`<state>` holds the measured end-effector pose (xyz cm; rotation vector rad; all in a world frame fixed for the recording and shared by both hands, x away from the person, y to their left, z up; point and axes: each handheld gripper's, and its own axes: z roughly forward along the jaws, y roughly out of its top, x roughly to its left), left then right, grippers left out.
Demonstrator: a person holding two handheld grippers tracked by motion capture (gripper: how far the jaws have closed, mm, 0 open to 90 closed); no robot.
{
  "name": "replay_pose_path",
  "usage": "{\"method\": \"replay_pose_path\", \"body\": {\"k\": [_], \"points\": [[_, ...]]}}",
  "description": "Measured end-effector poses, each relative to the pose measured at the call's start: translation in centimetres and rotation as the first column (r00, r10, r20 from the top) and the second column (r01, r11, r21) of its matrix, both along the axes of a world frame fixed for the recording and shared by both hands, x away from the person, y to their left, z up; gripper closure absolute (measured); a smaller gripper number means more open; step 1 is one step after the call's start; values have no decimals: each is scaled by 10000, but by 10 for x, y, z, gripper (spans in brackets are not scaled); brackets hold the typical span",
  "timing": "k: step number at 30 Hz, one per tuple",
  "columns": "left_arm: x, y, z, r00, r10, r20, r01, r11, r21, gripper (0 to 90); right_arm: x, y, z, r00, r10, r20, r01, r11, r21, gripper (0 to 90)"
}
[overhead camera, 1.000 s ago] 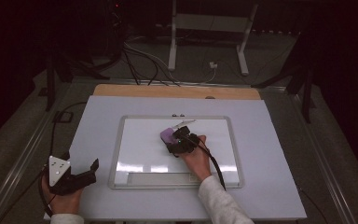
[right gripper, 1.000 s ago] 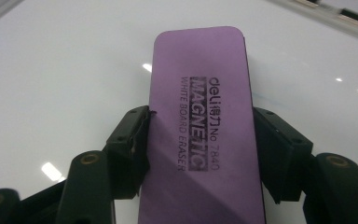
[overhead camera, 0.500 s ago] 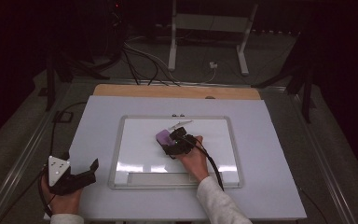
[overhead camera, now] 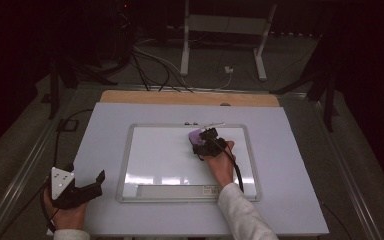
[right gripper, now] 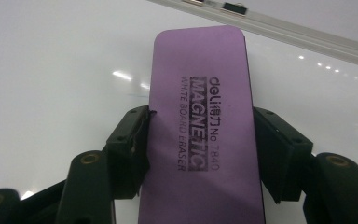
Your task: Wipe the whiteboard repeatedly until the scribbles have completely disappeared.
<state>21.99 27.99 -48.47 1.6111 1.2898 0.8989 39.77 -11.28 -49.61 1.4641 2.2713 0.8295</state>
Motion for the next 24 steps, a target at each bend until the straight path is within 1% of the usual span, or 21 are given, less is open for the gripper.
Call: {"method": "replay_pose_path", "body": {"k": [7,10,12,15,18,20,22,24], "points": [[-1,1,0,10000,23,-2,-23,10000,8,7,2,-5,0,9997,-219,61,220,9997,-137,410],[0,0,0,10000,5,-15,-5,10000,23,7,1,-4,0,9996,-287,8,287,9996,-76,410],[0,-1,0,10000,-13,-37,14,10000,40,7,-1,-1,0,9998,-56,-201,61,9998,201,410],[0,-1,0,10000,-46,-45,46,10000,68,7,-7,14,0,9982,589,-152,-585,9980,252,409],[0,-1,0,10000,-21,-29,21,10000,45,7,-16,31,-1,9919,1265,52,-1266,9919,143,409],[0,0,0,10000,-12,-28,13,10000,47,7,-19,39,-1,9852,1712,15,-1712,9849,246,409],[-1,0,0,10000,-5,-17,5,10000,50,7,-21,43,-1,9832,1823,80,-1824,9832,118,410],[-1,0,0,10000,-5,4,5,10000,49,7,-18,40,-2,9850,1726,42,-1727,9847,239,409]]}}
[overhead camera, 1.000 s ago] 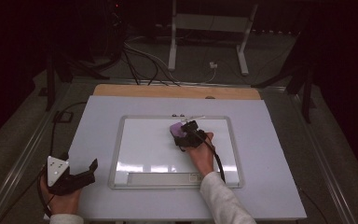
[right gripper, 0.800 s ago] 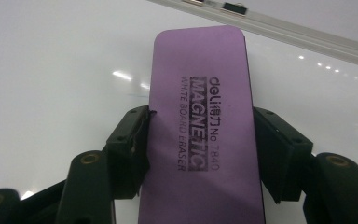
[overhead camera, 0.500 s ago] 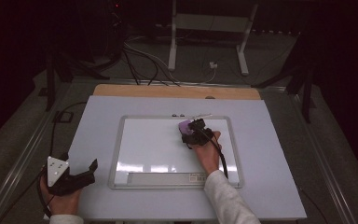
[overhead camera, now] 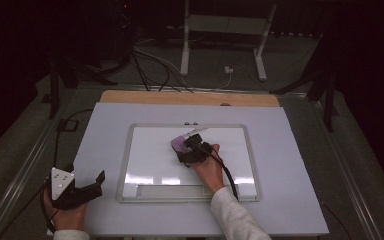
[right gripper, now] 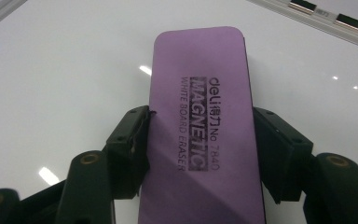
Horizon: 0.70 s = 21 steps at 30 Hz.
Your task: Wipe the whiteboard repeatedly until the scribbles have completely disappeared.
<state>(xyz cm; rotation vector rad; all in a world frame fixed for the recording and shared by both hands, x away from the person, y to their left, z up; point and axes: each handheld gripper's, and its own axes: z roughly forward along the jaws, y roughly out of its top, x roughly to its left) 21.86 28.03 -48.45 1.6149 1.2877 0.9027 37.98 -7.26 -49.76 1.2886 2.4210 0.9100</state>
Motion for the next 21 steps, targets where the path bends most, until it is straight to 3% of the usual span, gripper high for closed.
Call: {"method": "replay_pose_path", "body": {"k": [4,9,14,21], "points": [[-1,1,-1,10000,28,-26,-28,10000,-9,7,8,-12,0,9974,-726,-11,726,9973,-57,410],[-1,2,-1,10000,51,-16,-51,10000,-49,7,15,-31,1,9878,-1556,-58,1556,9877,-125,410],[-1,3,-1,10000,75,-26,-76,9999,-72,7,15,-42,0,9800,-1990,-78,1990,9800,-3,409],[-1,2,-1,10000,67,-39,-68,10000,-48,7,13,-48,2,9777,-2098,3,2098,9774,-279,410]]}}
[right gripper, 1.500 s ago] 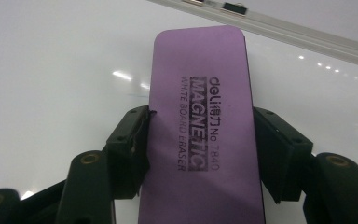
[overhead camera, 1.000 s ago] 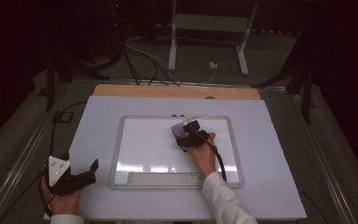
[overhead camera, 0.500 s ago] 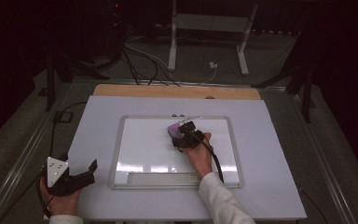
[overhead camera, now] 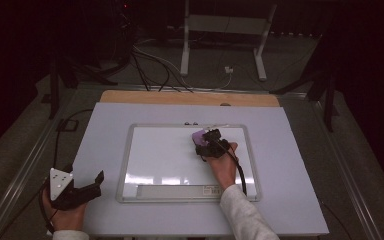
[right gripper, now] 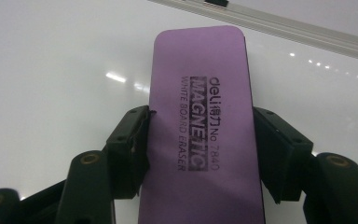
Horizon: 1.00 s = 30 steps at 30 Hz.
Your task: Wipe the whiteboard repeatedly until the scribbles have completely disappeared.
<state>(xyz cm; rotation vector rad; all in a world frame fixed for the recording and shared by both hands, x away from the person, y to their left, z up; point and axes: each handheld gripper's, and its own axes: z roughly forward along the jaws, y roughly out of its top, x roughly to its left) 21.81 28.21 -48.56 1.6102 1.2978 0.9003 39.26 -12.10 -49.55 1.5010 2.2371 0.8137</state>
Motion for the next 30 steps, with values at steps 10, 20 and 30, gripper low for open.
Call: {"method": "replay_pose_path", "body": {"k": [10,20,30], "points": [[1,0,-1,10000,15,-59,-15,10000,0,7,-1,-14,1,9993,-376,22,376,9992,-157,410],[1,-1,0,10000,14,-35,-14,10000,10,7,-24,-34,10,9996,-96,284,94,9999,56,410],[1,-1,-1,10000,5,-47,-5,10000,8,7,-53,-53,8,9995,199,252,-203,9996,173,410]]}}
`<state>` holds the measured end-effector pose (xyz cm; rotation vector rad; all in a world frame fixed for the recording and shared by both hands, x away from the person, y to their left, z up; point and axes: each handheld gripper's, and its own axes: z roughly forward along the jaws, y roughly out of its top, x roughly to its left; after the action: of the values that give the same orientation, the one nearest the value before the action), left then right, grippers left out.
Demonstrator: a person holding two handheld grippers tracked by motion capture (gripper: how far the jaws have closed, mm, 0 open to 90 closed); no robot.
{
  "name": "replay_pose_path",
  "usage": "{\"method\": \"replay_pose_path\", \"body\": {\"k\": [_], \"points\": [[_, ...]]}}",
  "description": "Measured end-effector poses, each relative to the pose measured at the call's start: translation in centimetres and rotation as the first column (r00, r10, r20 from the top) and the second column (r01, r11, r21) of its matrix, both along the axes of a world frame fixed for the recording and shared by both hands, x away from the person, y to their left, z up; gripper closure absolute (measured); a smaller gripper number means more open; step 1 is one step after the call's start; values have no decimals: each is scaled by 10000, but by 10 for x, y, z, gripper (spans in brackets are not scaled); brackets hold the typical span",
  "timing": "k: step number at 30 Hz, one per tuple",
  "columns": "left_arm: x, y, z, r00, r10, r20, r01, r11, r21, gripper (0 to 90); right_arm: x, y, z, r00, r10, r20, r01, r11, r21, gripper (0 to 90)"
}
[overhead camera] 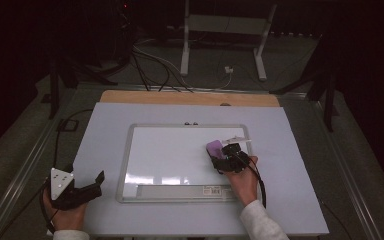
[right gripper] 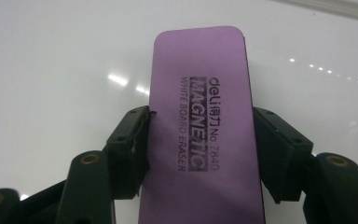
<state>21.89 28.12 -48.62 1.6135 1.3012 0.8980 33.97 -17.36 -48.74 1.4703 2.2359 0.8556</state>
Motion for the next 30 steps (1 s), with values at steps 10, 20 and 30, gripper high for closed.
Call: {"method": "replay_pose_path", "body": {"k": [10,20,30], "points": [[0,-1,0,10000,-15,-3,15,10000,0,7,-14,-11,-4,9999,152,-53,-153,9996,-224,410],[1,-3,1,10000,-47,-29,47,10000,22,7,-19,-18,-6,9994,330,-57,-331,9992,-229,354],[1,-3,1,10000,-63,-28,63,10000,10,7,-37,-6,3,9844,1159,1327,-1037,9900,-953,312]]}}
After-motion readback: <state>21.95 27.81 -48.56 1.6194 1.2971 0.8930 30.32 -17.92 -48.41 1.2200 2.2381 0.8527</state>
